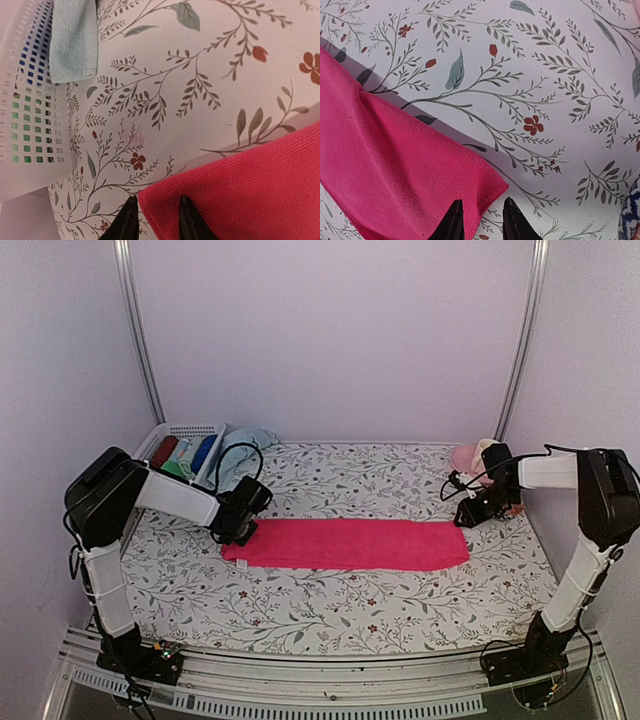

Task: Roll the towels
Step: Smooth out the towel at the center of the board.

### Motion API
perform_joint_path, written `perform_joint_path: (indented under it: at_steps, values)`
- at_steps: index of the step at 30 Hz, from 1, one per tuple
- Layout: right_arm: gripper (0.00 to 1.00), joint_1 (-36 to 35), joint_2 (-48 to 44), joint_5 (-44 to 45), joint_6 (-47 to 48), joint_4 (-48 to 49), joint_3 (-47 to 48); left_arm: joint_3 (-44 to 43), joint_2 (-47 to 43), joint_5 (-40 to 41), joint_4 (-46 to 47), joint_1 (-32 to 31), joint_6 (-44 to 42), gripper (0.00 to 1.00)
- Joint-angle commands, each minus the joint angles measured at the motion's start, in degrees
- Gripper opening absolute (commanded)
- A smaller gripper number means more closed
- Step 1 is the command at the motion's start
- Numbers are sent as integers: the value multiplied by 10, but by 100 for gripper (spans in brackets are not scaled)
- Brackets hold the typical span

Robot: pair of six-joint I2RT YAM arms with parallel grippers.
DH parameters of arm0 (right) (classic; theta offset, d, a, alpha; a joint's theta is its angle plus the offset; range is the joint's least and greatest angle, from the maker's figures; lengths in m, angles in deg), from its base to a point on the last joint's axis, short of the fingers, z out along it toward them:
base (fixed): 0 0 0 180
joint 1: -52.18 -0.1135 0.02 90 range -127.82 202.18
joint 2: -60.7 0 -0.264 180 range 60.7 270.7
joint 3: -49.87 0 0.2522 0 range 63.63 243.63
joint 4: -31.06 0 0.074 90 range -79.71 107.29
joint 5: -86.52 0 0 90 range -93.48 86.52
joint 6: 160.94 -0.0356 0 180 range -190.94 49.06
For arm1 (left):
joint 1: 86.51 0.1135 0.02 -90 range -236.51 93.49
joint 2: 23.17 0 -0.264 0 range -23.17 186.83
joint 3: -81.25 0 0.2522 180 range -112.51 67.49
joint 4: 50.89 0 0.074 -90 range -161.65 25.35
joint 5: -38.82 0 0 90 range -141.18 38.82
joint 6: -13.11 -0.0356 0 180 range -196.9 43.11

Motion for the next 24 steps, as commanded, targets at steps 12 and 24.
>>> perform_joint_path:
  at_steps: [12, 24]
  values:
    - [25, 3, 31, -20, 3, -19, 1, -3, -2, -12, -27, -5, 7, 29]
    - [3, 3, 40, -15, 0, -23, 11, -16, 4, -11, -35, -7, 6, 29]
